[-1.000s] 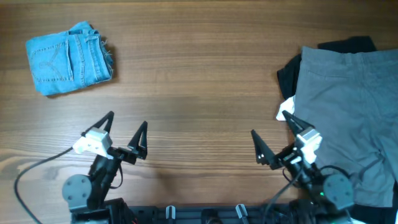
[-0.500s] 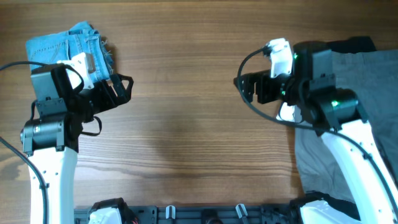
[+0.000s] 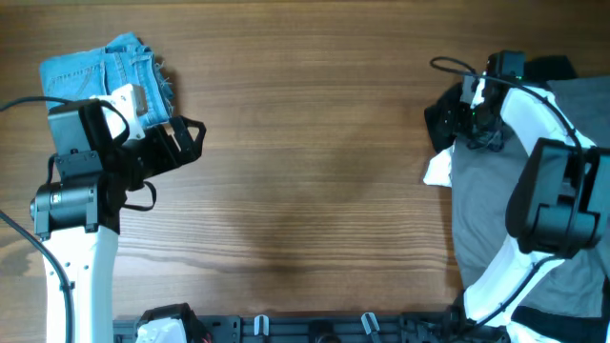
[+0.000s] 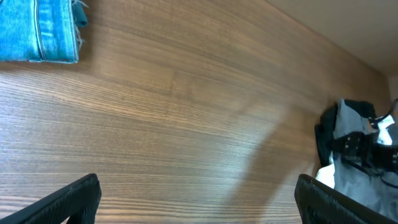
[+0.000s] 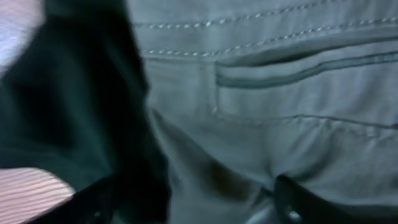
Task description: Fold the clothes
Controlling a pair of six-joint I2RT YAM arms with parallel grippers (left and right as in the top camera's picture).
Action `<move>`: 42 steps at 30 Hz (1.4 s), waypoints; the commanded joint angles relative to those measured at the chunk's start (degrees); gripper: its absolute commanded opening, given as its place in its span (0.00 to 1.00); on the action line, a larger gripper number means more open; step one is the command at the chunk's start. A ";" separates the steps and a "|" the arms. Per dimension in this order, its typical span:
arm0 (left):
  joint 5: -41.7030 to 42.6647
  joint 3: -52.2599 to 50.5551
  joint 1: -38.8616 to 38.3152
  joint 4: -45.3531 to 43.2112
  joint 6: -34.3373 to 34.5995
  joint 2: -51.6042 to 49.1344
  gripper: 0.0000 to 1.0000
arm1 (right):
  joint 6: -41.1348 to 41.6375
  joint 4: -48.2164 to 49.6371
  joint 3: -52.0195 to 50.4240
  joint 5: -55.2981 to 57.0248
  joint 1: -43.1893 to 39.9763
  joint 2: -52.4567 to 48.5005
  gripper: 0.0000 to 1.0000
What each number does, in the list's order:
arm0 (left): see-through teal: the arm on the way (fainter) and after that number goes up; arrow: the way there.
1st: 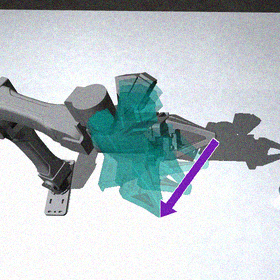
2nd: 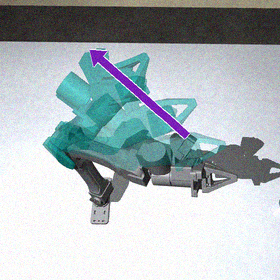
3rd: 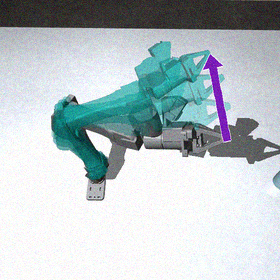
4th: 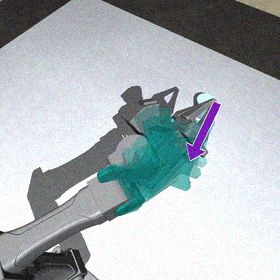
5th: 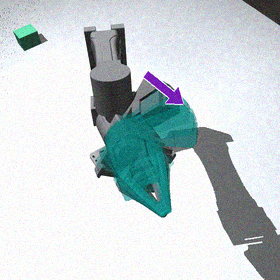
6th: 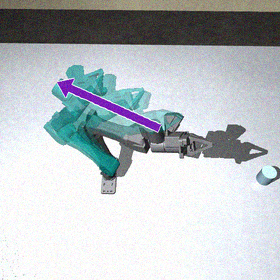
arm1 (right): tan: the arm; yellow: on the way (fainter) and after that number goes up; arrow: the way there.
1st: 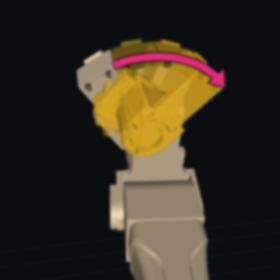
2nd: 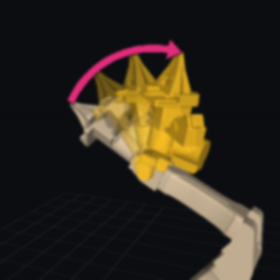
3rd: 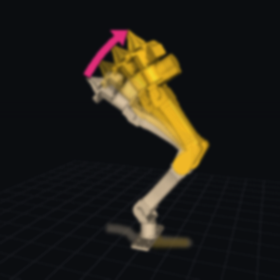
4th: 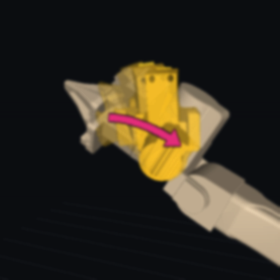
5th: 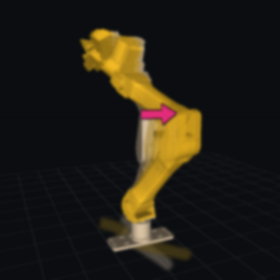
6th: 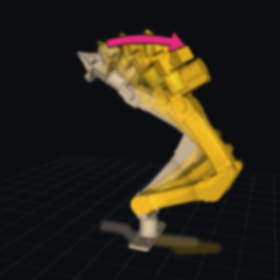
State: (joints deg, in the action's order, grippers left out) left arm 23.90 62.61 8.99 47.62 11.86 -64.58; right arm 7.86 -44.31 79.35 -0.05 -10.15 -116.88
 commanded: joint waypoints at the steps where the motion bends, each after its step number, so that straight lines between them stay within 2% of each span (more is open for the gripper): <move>1: 1.14 1.20 -0.26 0.48 -0.92 0.04 1.00 | 4.09 -2.51 0.17 12.90 -0.17 -2.21 0.24; 2: 1.14 1.20 -0.26 0.52 -0.92 0.07 1.00 | 4.26 -2.73 0.39 12.98 -0.42 -1.66 0.19; 5: 1.14 1.20 -0.26 0.70 -0.92 0.07 1.00 | 4.33 -2.78 0.70 12.50 -1.66 2.27 0.16; 6: 1.14 1.20 -0.26 0.74 -0.90 0.07 1.00 | 4.11 -2.40 0.70 9.88 -2.16 3.85 0.24; 7: 1.11 1.20 -0.26 0.92 -0.92 0.07 1.00 | 4.13 -2.43 0.70 9.09 -2.36 4.57 0.05; 9: 1.14 1.20 -0.26 1.53 -0.92 0.07 1.00 | 4.13 -2.40 0.92 9.77 -3.13 6.93 0.04; 12: 1.11 1.20 -0.26 2.21 -0.92 0.07 1.00 | 4.09 -3.69 6.47 8.74 -6.16 10.91 0.04; 15: 1.11 1.22 -0.26 2.21 -0.92 0.07 1.00 | -4.85 -6.43 18.05 -1.05 -6.19 17.18 0.04; 18: 1.07 2.78 -0.09 2.16 -0.94 0.63 1.00 | -7.89 -5.73 22.73 -10.64 0.17 22.45 0.04; 21: -0.15 9.75 -0.09 2.25 -0.94 2.99 1.00 | -7.50 -6.82 22.60 -13.57 17.62 23.56 0.06; 24: -6.67 16.26 -0.11 2.89 -1.14 6.08 1.00 | -5.75 -7.45 22.25 -13.53 36.92 18.95 0.11; 25: -9.03 17.09 -0.11 2.84 -1.14 7.19 1.00 | -5.18 -7.61 22.25 -13.53 42.62 16.61 0.18; 27: -12.92 17.33 -0.11 2.80 -1.14 9.16 1.00 | -4.85 -7.87 22.25 -12.33 51.47 12.13 0.73; 28: -13.64 17.33 -0.11 2.89 -1.16 9.92 1.00 | -3.04 -8.44 22.25 -7.76 54.12 10.75 0.87; 29: -13.46 17.33 -0.15 2.89 -1.14 10.40 1.00 | -0.15 -9.20 22.25 -1.66 55.12 10.36 0.96; 31: -12.39 17.33 -0.17 3.26 -1.16 9.68 1.00 | 1.66 -10.54 22.38 2.89 52.57 11.72 0.97; 33: -7.87 17.33 -1.49 3.52 -1.88 6.82 1.00 | 5.77 -12.02 22.43 2.82 45.55 14.62 0.97; 35: -8.00 17.33 -4.57 4.63 -3.89 2.23 1.00 | 7.63 -13.88 22.43 0.26 38.51 17.18 0.97; 37: -7.87 17.33 -10.49 4.87 -7.74 -7.48 1.00 | 8.83 -17.88 22.43 -4.57 29.05 19.67 0.97; 40: -9.09 17.33 -16.57 2.12 -15.43 -20.57 1.00 | 10.23 -23.56 22.40 -9.68 19.98 19.98 0.97; 42: -11.39 17.33 -18.08 -2.51 -15.96 -28.37 1.00 | 10.08 -26.32 22.40 -11.04 16.72 19.98 0.97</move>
State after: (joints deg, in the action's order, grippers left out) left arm 14.63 79.77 -6.50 48.47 1.67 -83.83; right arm 16.64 -68.53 100.92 -6.02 9.10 -97.30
